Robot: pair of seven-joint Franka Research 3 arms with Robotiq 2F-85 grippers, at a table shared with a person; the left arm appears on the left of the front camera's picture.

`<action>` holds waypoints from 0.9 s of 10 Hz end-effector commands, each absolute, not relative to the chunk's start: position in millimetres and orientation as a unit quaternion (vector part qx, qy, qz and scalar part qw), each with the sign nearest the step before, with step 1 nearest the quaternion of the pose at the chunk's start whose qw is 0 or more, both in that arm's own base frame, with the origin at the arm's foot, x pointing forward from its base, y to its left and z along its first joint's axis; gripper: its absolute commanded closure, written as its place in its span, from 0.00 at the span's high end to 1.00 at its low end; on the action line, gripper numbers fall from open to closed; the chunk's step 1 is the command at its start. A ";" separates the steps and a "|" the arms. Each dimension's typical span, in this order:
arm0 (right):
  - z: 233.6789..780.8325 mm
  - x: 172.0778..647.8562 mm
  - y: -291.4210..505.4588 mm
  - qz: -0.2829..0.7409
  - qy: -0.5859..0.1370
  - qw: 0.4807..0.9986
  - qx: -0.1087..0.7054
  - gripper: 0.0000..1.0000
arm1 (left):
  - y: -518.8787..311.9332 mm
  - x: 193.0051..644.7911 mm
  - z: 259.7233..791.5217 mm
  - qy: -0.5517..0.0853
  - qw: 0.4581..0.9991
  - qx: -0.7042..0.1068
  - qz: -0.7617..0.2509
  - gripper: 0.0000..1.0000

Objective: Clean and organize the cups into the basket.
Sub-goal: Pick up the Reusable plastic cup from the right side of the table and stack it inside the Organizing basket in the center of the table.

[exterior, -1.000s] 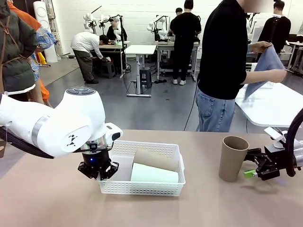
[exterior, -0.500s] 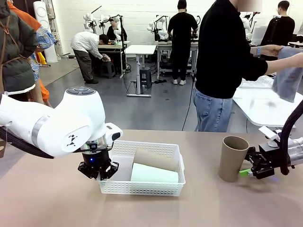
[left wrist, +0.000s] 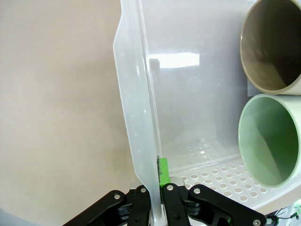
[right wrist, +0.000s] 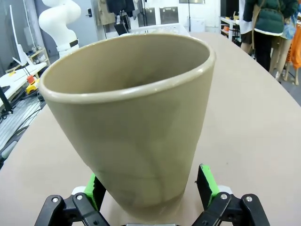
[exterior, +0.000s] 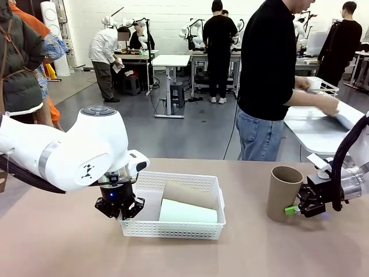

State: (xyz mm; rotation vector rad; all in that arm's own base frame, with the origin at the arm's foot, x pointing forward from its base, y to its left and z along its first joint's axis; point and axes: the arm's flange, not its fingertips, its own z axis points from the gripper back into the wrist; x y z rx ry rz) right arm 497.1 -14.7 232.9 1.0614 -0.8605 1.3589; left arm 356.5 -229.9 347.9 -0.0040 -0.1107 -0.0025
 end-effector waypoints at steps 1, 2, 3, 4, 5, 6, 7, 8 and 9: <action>229.4 499.9 -12.9 0.593 -0.366 0.549 0.462 0.97 | -230.6 355.5 346.8 -0.062 0.998 0.002 -0.005 0.00; 228.4 499.3 -12.8 0.601 -0.360 0.542 0.465 0.41 | -230.6 355.5 346.8 -0.062 0.998 0.002 -0.005 0.00; 228.3 500.0 -12.8 0.601 -0.360 0.541 0.466 0.39 | -230.6 355.5 346.8 -0.062 0.998 0.002 -0.005 0.00; 228.0 500.2 -13.2 0.600 -0.361 0.540 0.467 0.00 | -230.6 355.5 346.8 -0.062 0.998 0.002 -0.005 0.00; 227.2 500.7 -13.7 0.599 -0.362 0.541 0.467 0.00 | -230.6 355.5 346.8 -0.062 0.998 0.002 -0.005 0.00; 226.9 501.3 -14.4 0.597 -0.362 0.541 0.468 0.27 | -230.6 355.5 346.8 -0.062 0.998 0.002 -0.005 0.00; 226.4 501.7 -14.4 0.597 -0.362 0.541 0.469 0.22 | -230.6 355.5 346.8 -0.062 0.998 0.002 -0.005 0.00; 226.2 501.7 -14.8 0.597 -0.362 0.540 0.469 0.00 | -230.6 355.5 346.8 -0.062 0.998 0.002 -0.005 0.00; 230.6 498.0 -14.9 0.594 -0.370 0.544 0.463 0.00 | -230.6 355.5 346.8 -0.062 0.998 0.002 -0.005 0.00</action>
